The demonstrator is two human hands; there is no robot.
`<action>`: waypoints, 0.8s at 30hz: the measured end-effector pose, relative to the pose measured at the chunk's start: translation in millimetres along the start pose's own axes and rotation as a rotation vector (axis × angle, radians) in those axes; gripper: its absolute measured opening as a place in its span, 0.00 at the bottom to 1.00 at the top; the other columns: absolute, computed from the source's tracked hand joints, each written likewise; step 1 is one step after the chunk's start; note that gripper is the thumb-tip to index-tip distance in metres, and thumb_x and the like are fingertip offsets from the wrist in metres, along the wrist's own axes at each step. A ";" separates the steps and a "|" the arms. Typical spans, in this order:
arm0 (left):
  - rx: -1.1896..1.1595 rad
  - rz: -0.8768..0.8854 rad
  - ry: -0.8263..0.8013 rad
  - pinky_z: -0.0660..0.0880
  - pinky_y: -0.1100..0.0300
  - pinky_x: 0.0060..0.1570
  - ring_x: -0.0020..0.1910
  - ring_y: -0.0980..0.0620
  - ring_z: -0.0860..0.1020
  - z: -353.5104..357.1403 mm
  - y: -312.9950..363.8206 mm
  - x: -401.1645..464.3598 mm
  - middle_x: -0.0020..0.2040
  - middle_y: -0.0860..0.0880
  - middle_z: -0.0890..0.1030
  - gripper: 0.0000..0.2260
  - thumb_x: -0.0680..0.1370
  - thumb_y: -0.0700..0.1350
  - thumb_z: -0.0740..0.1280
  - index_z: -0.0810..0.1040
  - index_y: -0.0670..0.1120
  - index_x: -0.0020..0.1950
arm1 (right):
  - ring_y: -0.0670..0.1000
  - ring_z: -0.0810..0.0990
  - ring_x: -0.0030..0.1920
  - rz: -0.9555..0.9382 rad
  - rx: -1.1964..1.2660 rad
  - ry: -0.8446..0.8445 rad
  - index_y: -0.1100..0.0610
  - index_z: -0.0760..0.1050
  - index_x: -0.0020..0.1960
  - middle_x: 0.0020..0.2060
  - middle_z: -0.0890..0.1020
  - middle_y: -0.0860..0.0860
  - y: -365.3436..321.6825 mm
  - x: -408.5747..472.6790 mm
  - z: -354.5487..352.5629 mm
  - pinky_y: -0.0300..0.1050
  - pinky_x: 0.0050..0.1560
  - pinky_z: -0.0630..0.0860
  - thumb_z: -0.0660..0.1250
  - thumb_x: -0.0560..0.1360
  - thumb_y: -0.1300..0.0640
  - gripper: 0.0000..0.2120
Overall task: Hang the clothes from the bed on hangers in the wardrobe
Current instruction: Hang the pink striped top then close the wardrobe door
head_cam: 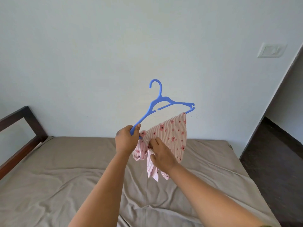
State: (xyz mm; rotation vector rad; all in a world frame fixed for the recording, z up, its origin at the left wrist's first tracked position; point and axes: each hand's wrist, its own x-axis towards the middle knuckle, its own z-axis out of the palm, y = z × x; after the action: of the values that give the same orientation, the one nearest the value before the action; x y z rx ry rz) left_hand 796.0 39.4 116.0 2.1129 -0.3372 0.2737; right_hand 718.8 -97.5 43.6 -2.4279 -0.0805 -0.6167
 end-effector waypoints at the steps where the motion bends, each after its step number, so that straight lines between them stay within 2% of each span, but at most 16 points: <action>1: -0.019 -0.004 -0.019 0.66 0.57 0.29 0.28 0.47 0.71 -0.8 -1.9 1.9 0.28 0.50 0.79 0.23 0.79 0.56 0.63 0.73 0.39 0.34 | 0.50 0.71 0.47 0.011 0.027 -0.002 0.58 0.71 0.54 0.51 0.69 0.51 4.3 -0.1 -1.6 0.43 0.50 0.70 0.64 0.70 0.60 0.13; 3: -0.036 0.000 -0.057 0.68 0.59 0.29 0.26 0.52 0.71 -2.9 -1.9 5.2 0.30 0.52 0.82 0.25 0.79 0.59 0.63 0.76 0.37 0.36 | 0.50 0.69 0.55 0.054 0.047 0.059 0.57 0.70 0.60 0.56 0.68 0.52 11.8 1.3 -7.8 0.41 0.59 0.67 0.66 0.72 0.46 0.22; 4: -0.035 0.011 -0.059 0.68 0.58 0.29 0.25 0.53 0.70 -3.9 0.1 5.7 0.29 0.52 0.82 0.26 0.78 0.59 0.64 0.75 0.37 0.35 | 0.51 0.69 0.57 0.070 0.048 0.109 0.56 0.70 0.61 0.57 0.68 0.53 12.2 2.4 -12.6 0.42 0.61 0.67 0.65 0.73 0.45 0.22; 6: -0.029 0.037 -0.038 0.68 0.57 0.30 0.25 0.51 0.69 -6.2 5.2 6.2 0.27 0.50 0.80 0.27 0.77 0.60 0.64 0.72 0.38 0.33 | 0.54 0.69 0.61 0.065 0.037 0.234 0.58 0.69 0.64 0.60 0.67 0.55 10.3 4.8 -21.4 0.47 0.65 0.68 0.61 0.75 0.52 0.19; 8: 0.001 0.074 -0.003 0.64 0.58 0.28 0.24 0.51 0.65 -8.2 9.5 3.6 0.22 0.50 0.74 0.26 0.76 0.60 0.67 0.68 0.41 0.29 | 0.59 0.68 0.64 0.086 -0.054 0.377 0.59 0.67 0.66 0.63 0.66 0.58 11.3 8.1 -30.4 0.52 0.68 0.66 0.55 0.70 0.60 0.24; 10: 0.043 0.124 0.007 0.62 0.59 0.27 0.23 0.51 0.65 -9.5 13.8 -2.6 0.20 0.52 0.71 0.25 0.74 0.59 0.69 0.68 0.44 0.27 | 0.59 0.67 0.65 0.114 -0.259 0.449 0.57 0.68 0.66 0.63 0.69 0.58 16.4 12.5 -45.7 0.54 0.67 0.65 0.51 0.65 0.61 0.29; 11: 0.043 0.142 -0.006 0.63 0.59 0.27 0.23 0.52 0.66 -8.3 15.1 -5.5 0.20 0.51 0.72 0.24 0.74 0.59 0.70 0.70 0.44 0.27 | 0.58 0.67 0.65 0.105 -0.382 0.407 0.56 0.70 0.65 0.62 0.71 0.57 21.1 15.1 -54.7 0.54 0.65 0.65 0.51 0.65 0.61 0.29; 13: 0.005 0.157 -0.044 0.65 0.60 0.27 0.22 0.53 0.68 -4.1 16.5 -13.1 0.20 0.52 0.74 0.24 0.73 0.59 0.71 0.72 0.43 0.27 | 0.58 0.72 0.61 0.164 -0.519 0.184 0.56 0.76 0.55 0.52 0.79 0.55 28.1 17.1 -72.1 0.54 0.60 0.68 0.55 0.66 0.60 0.21; 14: -0.025 0.151 -0.064 0.65 0.61 0.27 0.22 0.54 0.68 -1.9 16.8 -17.5 0.20 0.54 0.74 0.24 0.73 0.58 0.71 0.72 0.42 0.27 | 0.59 0.76 0.55 0.225 -0.541 0.094 0.57 0.77 0.47 0.44 0.81 0.55 28.8 17.0 -79.9 0.50 0.52 0.69 0.58 0.66 0.61 0.13; 16: -0.091 0.140 -0.090 0.64 0.62 0.27 0.22 0.55 0.69 2.1 18.0 -25.3 0.20 0.56 0.74 0.24 0.73 0.57 0.72 0.70 0.43 0.27 | 0.61 0.76 0.38 0.308 -0.572 0.034 0.58 0.71 0.34 0.30 0.77 0.56 27.0 12.0 -92.8 0.46 0.37 0.62 0.63 0.63 0.62 0.01; 18: -0.164 0.125 -0.110 0.63 0.63 0.27 0.22 0.56 0.71 6.3 18.2 -30.6 0.19 0.57 0.73 0.23 0.73 0.55 0.73 0.68 0.43 0.27 | 0.59 0.70 0.30 0.314 -0.611 0.041 0.58 0.66 0.30 0.25 0.71 0.54 20.4 -1.4 -104.1 0.46 0.32 0.58 0.65 0.60 0.63 0.08; 21: -0.258 0.193 -0.163 0.59 0.63 0.27 0.22 0.56 0.64 15.3 16.5 -34.3 0.21 0.54 0.65 0.23 0.72 0.54 0.74 0.68 0.42 0.29 | 0.56 0.66 0.27 0.300 -0.682 0.128 0.56 0.63 0.29 0.23 0.65 0.49 13.7 -30.9 -120.0 0.43 0.31 0.58 0.66 0.56 0.64 0.11; 23: -0.357 0.222 -0.206 0.59 0.63 0.28 0.26 0.56 0.61 22.5 19.3 -37.2 0.24 0.55 0.63 0.22 0.71 0.51 0.76 0.66 0.45 0.28 | 0.56 0.68 0.26 0.329 -0.709 0.220 0.56 0.65 0.28 0.23 0.66 0.49 15.4 -55.4 -134.2 0.42 0.30 0.61 0.66 0.54 0.64 0.11; 24: -0.480 0.185 -0.247 0.60 0.63 0.29 0.28 0.55 0.63 27.0 23.6 -40.2 0.26 0.56 0.65 0.20 0.71 0.48 0.77 0.68 0.46 0.28 | 0.57 0.71 0.27 0.351 -0.731 0.257 0.57 0.67 0.29 0.23 0.69 0.50 16.2 -68.7 -142.7 0.42 0.29 0.64 0.66 0.54 0.63 0.08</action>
State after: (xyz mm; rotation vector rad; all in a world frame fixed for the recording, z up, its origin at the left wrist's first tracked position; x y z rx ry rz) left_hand 751.9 9.7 107.3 1.6427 -0.6759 0.0288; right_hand 602.4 -188.4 102.9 -2.9028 0.7869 -0.8944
